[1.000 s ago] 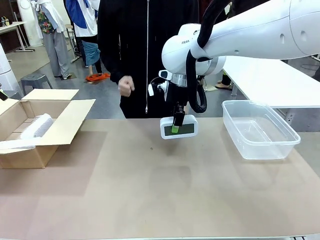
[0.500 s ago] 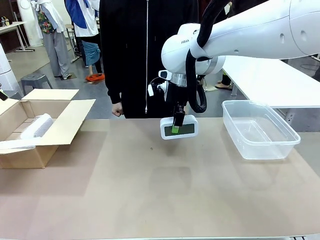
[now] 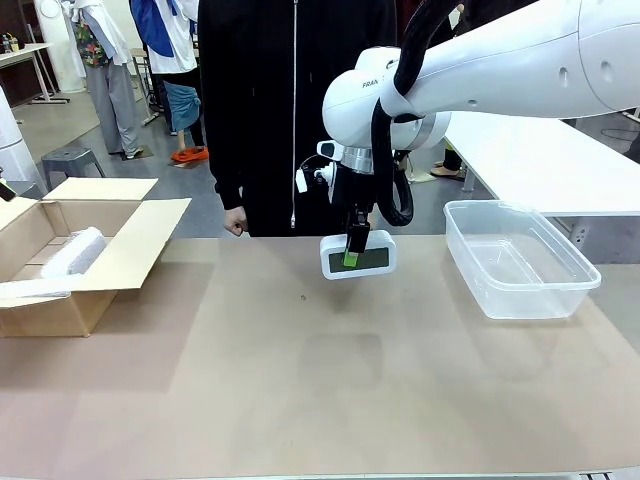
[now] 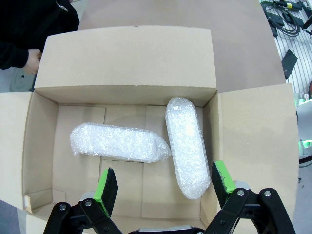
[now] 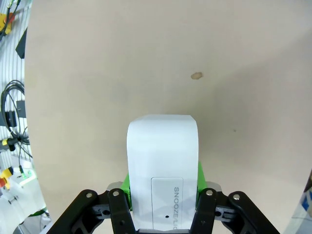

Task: Separate and place wrapped and unwrapped clocks.
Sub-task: Pick up the Digital clock indicated by the person, then if the picked Digital clock is wrapped, place it in the Package Box ; if not, place it in the Organizing box.

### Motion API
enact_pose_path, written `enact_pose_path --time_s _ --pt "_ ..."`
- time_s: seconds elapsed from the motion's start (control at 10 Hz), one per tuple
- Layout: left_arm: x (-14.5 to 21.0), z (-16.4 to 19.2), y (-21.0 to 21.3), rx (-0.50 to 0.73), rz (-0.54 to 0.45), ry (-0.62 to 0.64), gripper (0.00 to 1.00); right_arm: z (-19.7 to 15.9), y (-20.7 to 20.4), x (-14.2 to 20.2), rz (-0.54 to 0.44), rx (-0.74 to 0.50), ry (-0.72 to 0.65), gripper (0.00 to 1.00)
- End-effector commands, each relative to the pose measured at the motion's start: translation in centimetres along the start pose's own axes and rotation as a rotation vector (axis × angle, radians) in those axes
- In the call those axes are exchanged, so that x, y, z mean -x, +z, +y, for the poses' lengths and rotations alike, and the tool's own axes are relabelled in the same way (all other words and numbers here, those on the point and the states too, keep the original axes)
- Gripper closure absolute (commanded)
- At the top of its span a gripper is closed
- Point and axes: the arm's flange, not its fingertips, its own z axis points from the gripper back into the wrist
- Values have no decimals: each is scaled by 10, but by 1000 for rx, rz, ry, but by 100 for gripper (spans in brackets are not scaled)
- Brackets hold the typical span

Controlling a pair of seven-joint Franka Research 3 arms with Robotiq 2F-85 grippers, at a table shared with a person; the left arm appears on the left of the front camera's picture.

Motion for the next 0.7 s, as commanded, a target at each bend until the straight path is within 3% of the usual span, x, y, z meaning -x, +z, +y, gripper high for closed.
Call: enact_pose_path --time_s 0.0,0.6 --pt "0 -1 1 2 10 -1 0 0 1 0 0 2 0 70" --pt "0 -1 1 2 10 -1 0 0 1 0 0 2 0 70"
